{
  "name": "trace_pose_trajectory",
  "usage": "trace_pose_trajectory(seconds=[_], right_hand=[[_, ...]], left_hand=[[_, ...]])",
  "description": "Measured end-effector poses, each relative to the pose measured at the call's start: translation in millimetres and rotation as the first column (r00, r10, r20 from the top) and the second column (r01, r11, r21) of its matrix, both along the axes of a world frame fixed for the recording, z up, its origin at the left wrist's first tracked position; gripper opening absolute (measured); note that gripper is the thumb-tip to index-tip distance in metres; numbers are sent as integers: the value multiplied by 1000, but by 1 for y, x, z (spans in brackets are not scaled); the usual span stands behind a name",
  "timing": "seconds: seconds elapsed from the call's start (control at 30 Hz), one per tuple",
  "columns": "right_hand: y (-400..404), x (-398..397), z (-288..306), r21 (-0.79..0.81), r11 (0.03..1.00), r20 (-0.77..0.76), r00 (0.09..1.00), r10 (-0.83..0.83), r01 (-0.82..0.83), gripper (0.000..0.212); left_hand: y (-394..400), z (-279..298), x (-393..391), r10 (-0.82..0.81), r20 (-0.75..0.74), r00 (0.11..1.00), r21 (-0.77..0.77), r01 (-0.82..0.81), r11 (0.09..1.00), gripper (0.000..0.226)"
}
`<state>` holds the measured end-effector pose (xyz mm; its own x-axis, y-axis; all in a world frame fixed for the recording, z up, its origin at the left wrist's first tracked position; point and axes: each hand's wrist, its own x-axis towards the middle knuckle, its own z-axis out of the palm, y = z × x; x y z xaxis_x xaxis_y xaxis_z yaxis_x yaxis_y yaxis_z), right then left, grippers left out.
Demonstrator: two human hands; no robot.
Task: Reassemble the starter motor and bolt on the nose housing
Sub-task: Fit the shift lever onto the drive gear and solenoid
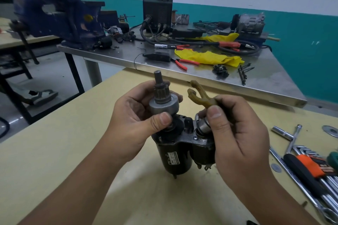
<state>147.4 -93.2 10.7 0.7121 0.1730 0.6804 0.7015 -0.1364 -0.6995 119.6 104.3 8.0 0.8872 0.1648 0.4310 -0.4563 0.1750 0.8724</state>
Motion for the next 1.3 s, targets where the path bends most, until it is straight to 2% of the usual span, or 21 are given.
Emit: trace_pose_trajectory(seconds=[0.13, 0.3, 0.4, 0.5, 0.57, 0.67, 0.8, 0.87, 1.07, 1.3], right_hand=[[-3, -2, 4, -19, 1000, 7, 1000, 15, -15, 15], [-3, -4, 10, 82, 996, -15, 999, 30, -28, 16], [-4, -2, 16, 40, 998, -26, 998, 51, -50, 15], [-11, 1, 30, -70, 994, -12, 997, 81, -81, 13], [-20, 6, 41, -212, 976, 31, 998, 60, -52, 12], [-31, 9, 54, -495, 868, 126, 992, 27, 39, 15], [-26, 2, 58, -678, 728, 158, 987, 14, 98, 27], [-24, 2, 58, -687, 722, 139, 990, 19, 82, 30], [-23, 7, 50, -583, 812, 75, 997, 34, 16, 24], [-13, 6, 43, -544, 839, 67, 996, 59, -13, 20]], left_hand=[[0, 0, 1, -10, 4, 1000, 2, 10, 1000, 67], [2, -2, 2, -14, 14, 1000, 0, 14, 1000, 66], [2, -2, 2, -17, 15, 1000, -13, 18, 1000, 68], [0, -2, 2, -18, 14, 1000, -19, 18, 1000, 70], [0, -2, 2, -21, 14, 1000, -18, 21, 1000, 72], [-1, -1, 2, -36, 12, 999, -15, 36, 999, 78], [-8, 1, 0, -49, 21, 999, -22, 49, 999, 84], [-11, 1, -1, -58, 31, 998, -31, 59, 998, 84], [-13, 0, -2, -58, 70, 996, -28, 60, 998, 75], [-16, -2, -1, -69, 101, 993, -17, 71, 997, 65]])
